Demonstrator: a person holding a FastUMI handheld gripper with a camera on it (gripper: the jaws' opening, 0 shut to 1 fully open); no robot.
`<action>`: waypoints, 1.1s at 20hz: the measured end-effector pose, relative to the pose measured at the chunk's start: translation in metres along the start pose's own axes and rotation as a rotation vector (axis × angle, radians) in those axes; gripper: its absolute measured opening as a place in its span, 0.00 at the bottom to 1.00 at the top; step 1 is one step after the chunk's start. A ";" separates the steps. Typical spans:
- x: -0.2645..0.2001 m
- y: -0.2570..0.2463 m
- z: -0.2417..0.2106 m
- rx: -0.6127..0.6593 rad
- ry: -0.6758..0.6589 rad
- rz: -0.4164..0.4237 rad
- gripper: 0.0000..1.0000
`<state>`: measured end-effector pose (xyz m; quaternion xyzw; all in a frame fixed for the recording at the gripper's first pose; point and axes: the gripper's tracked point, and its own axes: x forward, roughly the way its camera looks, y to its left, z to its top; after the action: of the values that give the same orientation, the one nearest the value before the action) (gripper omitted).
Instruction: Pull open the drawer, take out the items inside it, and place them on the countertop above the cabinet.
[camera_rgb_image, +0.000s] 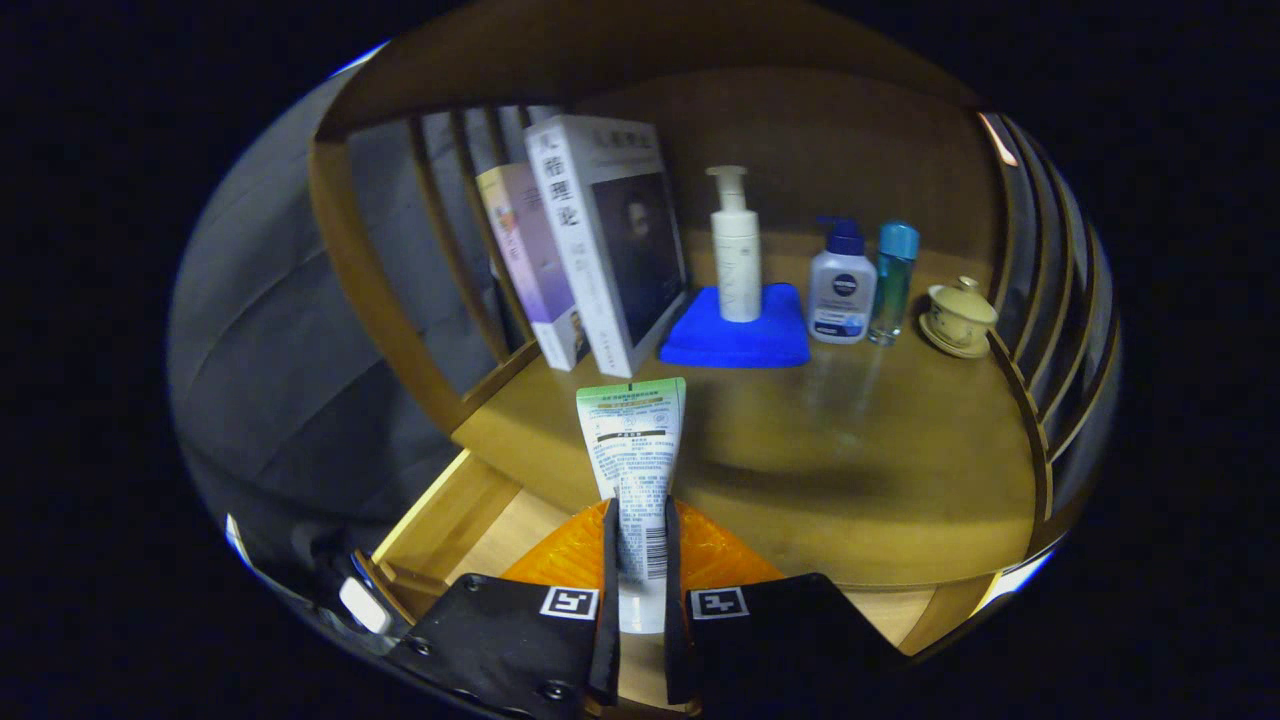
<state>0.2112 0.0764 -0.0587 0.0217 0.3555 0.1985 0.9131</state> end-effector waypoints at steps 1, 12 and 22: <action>0.003 -0.007 0.004 0.036 -0.008 -0.014 0.19; 0.030 -0.046 0.017 0.328 -0.032 -0.097 0.21; 0.033 -0.054 0.025 0.420 -0.097 -0.136 0.55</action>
<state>0.2684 0.0414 -0.0706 0.1971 0.3454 0.0568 0.9158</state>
